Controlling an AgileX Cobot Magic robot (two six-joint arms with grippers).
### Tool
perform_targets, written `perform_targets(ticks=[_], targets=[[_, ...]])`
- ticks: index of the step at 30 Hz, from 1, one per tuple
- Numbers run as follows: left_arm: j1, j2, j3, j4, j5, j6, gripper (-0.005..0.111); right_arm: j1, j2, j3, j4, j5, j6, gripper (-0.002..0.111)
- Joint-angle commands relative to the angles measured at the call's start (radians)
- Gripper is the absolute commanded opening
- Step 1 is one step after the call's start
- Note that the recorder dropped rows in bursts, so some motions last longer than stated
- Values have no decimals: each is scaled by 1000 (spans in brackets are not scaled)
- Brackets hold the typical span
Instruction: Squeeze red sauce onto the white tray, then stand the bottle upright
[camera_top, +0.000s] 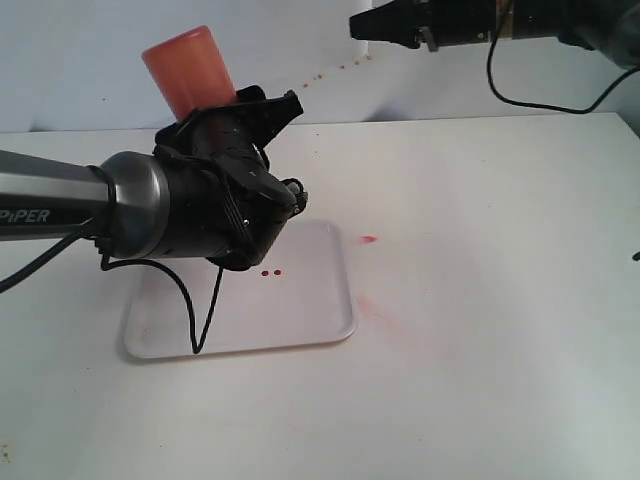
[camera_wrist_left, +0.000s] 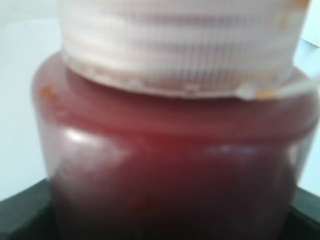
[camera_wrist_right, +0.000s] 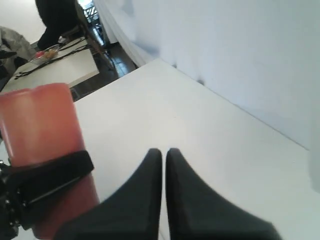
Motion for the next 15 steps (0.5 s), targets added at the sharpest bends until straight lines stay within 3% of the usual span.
perform_targets(ticks=[1, 12, 15], targets=[[1, -21, -13, 42, 45, -2, 0, -46, 8, 4, 10, 3, -10, 0], [1, -21, -13, 42, 45, -4, 0, -58, 111, 4, 10, 3, -8, 1], [1, -21, -13, 42, 45, -4, 0, -58, 143, 4, 10, 3, -8, 12]])
